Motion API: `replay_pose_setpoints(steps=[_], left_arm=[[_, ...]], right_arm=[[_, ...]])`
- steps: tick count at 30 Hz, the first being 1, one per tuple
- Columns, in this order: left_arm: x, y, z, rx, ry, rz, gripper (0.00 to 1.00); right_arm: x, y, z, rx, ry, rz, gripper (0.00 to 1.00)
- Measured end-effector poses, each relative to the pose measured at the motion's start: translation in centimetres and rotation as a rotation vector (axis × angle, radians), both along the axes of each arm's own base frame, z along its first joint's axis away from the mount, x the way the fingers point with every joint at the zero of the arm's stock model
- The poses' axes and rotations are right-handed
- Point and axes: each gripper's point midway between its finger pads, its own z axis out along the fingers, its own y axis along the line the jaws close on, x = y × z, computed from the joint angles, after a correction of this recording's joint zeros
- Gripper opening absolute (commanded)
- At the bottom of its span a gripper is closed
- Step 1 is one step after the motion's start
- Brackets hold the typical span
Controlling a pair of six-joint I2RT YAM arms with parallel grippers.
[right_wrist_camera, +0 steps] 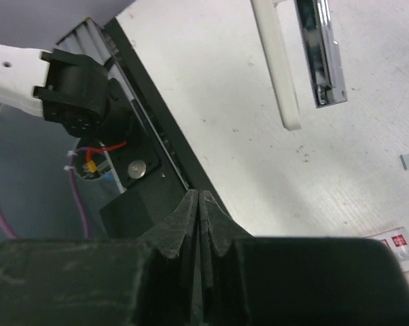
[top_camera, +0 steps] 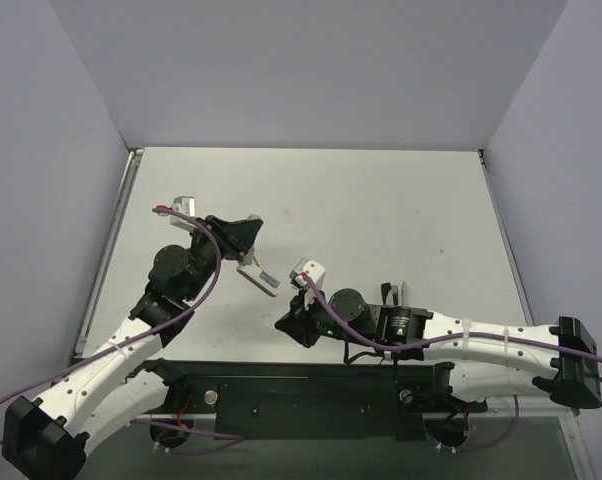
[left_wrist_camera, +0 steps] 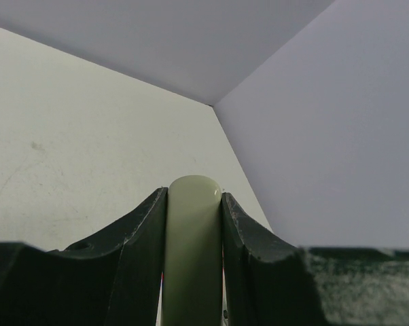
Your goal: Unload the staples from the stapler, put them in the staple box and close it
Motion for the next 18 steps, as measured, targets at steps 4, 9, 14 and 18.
replay_pose_setpoints(steps=[4, 9, 14, 18], left_arm=[[-0.1, 0.2, -0.7, -0.012, 0.046, 0.006, 0.00], [-0.3, 0.1, -1.6, -0.007, 0.103, 0.005, 0.00], [-0.4, 0.1, -1.7, -0.007, 0.135, 0.000, 0.00], [-0.6, -0.1, -1.5, -0.004, 0.144, -0.015, 0.00]], right_arm=[[1.1, 0.1, -2.0, -0.073, -0.034, -0.039, 0.00], [2.1, 0.0, -3.2, -0.132, -0.087, -0.057, 0.00], [2.6, 0.6, -2.1, -0.124, -0.138, -0.047, 0.00], [2.8, 1.4, -1.3, -0.108, -0.167, -0.035, 0.00]])
